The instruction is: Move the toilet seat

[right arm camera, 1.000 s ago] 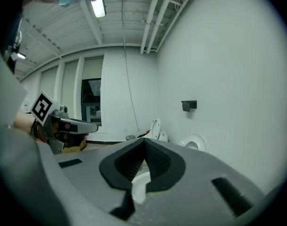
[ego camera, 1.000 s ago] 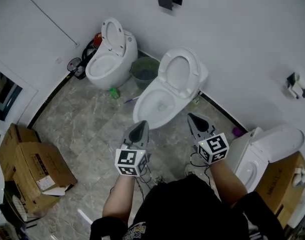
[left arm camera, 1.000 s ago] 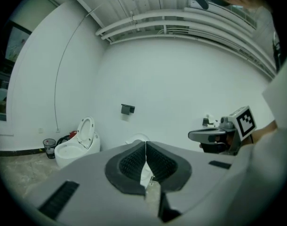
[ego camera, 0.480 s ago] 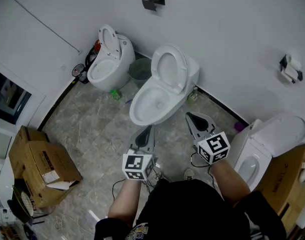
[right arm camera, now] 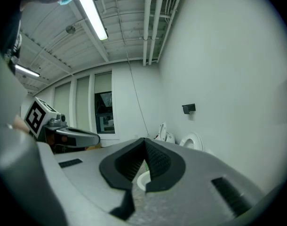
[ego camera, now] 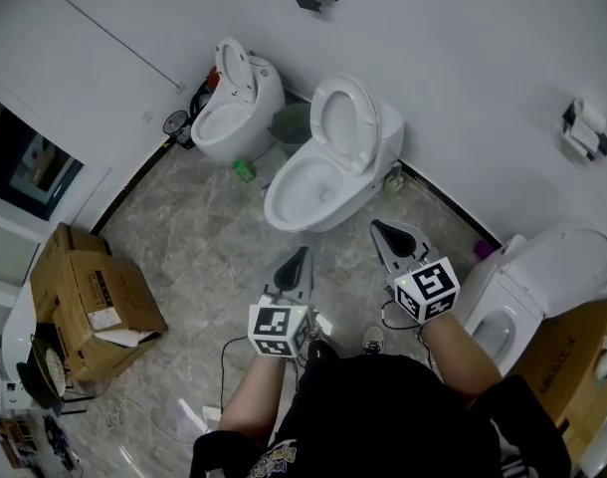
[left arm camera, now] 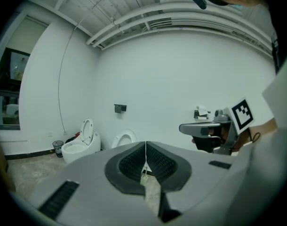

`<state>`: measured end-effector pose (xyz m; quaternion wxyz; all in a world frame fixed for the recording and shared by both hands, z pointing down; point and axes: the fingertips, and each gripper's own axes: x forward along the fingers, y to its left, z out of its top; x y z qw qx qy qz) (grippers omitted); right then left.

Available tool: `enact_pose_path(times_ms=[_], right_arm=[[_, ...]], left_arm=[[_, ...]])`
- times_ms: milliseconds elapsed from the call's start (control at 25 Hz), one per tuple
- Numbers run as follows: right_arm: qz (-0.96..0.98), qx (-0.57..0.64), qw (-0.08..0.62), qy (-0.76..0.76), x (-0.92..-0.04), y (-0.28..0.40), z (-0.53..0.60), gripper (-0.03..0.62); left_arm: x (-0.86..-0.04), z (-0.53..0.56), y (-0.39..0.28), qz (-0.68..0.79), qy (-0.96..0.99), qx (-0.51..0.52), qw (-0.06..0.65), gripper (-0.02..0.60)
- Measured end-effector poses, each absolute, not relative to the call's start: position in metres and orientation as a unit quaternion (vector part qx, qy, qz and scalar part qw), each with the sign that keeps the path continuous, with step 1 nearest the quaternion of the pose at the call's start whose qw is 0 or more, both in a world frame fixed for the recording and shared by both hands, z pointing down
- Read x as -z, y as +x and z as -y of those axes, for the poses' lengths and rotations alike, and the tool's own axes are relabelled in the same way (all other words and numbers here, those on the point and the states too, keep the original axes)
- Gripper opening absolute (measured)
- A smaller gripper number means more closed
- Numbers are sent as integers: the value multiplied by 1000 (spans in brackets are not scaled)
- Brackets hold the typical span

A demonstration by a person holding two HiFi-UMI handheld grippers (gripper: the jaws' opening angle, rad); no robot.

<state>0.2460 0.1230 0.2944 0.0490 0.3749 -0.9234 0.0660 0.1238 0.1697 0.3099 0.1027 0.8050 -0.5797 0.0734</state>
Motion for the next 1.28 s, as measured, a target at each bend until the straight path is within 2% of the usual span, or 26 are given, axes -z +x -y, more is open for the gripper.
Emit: enact_pose_path(times_ms=[1280], right_arm=[[938, -61, 59, 335, -298, 245, -153, 5]], left_arm=[[-309, -204, 120, 615, 780, -52, 100, 6]])
